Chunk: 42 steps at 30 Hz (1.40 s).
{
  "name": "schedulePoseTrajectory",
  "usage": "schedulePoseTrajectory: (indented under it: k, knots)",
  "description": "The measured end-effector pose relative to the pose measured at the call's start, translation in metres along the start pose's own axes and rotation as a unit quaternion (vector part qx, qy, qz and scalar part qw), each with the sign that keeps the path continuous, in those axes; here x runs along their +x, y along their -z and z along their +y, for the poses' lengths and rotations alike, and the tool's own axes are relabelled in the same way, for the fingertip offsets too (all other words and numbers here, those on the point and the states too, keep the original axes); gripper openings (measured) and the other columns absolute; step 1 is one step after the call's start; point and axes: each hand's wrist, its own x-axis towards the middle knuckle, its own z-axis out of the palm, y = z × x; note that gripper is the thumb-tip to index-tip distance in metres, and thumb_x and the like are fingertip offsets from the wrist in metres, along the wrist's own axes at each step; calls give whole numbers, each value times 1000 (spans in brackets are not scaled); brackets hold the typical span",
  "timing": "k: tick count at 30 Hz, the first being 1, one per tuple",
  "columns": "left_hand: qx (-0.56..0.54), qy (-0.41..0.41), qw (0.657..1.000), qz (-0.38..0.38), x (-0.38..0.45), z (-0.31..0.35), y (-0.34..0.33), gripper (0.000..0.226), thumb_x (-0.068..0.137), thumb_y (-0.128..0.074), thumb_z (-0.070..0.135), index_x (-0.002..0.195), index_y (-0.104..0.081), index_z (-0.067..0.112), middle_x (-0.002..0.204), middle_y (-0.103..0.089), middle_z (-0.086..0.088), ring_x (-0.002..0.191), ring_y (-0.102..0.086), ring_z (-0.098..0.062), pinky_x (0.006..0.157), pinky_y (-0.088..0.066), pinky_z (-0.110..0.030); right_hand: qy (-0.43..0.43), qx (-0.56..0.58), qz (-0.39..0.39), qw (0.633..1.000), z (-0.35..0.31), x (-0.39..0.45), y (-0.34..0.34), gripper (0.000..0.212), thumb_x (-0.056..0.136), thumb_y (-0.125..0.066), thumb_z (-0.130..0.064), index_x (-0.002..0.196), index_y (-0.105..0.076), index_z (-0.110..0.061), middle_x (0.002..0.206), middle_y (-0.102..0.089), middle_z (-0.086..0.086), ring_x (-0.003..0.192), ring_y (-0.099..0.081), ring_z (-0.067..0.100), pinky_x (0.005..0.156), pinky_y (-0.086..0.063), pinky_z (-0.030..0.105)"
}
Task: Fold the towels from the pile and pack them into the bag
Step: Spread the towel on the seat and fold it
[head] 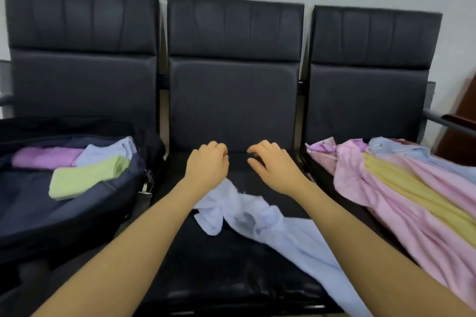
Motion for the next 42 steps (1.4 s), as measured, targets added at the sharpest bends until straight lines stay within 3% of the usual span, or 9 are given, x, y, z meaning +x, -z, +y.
schedulePoseTrajectory:
  k: [8,15,23,26,28,30,34,37,42]
  knots:
    - [42,-115,963,-239,-59,32,-65,46,103,-26,37,146,-34,23,156,-24,3,141,-23,-18,108,-20,-40,-27,-60,-276,959,48,-76,-50,37,101,-39,-34,134,-50,-20,139,-51,-3,124,-49,21,100,-37,38]
    - [87,-78,920,-374,-72,24,-100,50,103,-12,43,152,-15,30,161,-8,4,147,-7,-23,115,2,-47,-113,18,-350,930,58,-99,-90,50,104,-18,-43,153,-11,-34,159,2,-18,146,4,4,118,6,31]
    - [144,-16,927,-345,-51,-22,-115,52,103,-7,44,152,-10,30,161,-1,8,147,5,-24,116,7,-50,-147,103,-332,926,23,-54,-138,50,104,-15,-43,153,-9,-33,160,3,-16,147,4,7,119,6,35]
    - [119,-16,965,-232,-49,-32,-119,57,99,-10,41,133,-52,23,148,-40,1,138,-32,-25,110,-8,-45,-196,229,-214,929,20,-40,-133,41,104,-29,-35,145,-37,-30,151,-33,-12,139,-30,11,114,-12,31]
    - [111,-18,988,-106,-48,-34,-123,57,90,-21,41,90,-72,15,102,-68,-2,94,-62,-24,89,-22,-38,-220,205,-112,947,27,-35,-127,33,102,-38,-32,133,-50,-26,136,-48,-8,124,-46,15,103,-23,31]
    - [131,-2,991,-27,-45,-30,-123,39,84,-43,40,74,-71,15,77,-65,1,70,-61,-21,76,-24,-36,-234,103,-82,963,37,-34,-128,32,101,-40,-34,126,-54,-22,126,-53,-4,114,-48,18,95,-27,31]
    - [130,32,981,-137,-52,-17,-135,41,98,-38,44,121,-56,15,120,-54,-2,114,-45,-24,104,-20,-39,-265,31,-138,954,36,-37,-141,33,99,-40,-43,114,-57,-19,115,-49,0,105,-43,22,91,-28,33]
    - [118,28,983,-134,-52,-16,-141,35,101,-34,36,128,-50,20,122,-51,2,117,-40,-22,106,-17,-36,-262,31,-109,958,27,-33,-148,19,98,-44,-38,91,-52,-22,102,-46,-3,95,-41,19,81,-24,30]
    - [61,59,996,14,-44,-19,-119,17,95,-55,25,80,-55,16,73,-60,1,72,-55,-20,74,-31,-32,-246,176,59,951,19,-31,-136,18,97,-48,-20,80,-50,-14,61,-43,-9,73,-32,4,77,-27,31]
